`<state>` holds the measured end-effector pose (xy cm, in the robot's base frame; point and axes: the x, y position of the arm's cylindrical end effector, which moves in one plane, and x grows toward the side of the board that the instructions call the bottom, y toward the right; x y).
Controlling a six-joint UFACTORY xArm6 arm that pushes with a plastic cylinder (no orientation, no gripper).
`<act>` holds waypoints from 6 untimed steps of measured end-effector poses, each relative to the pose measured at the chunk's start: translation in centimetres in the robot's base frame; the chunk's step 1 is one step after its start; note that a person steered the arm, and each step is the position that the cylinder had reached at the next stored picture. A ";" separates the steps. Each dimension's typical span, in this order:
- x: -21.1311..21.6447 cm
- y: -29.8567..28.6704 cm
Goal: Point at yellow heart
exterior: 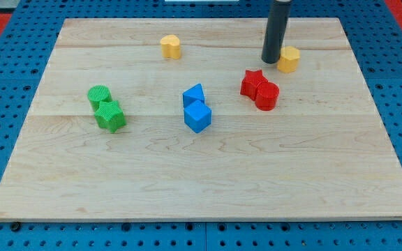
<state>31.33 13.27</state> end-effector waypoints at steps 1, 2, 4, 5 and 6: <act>0.0 1.0; 1.1 -1.7; 2.7 -13.3; 2.5 -18.9; 0.1 -20.2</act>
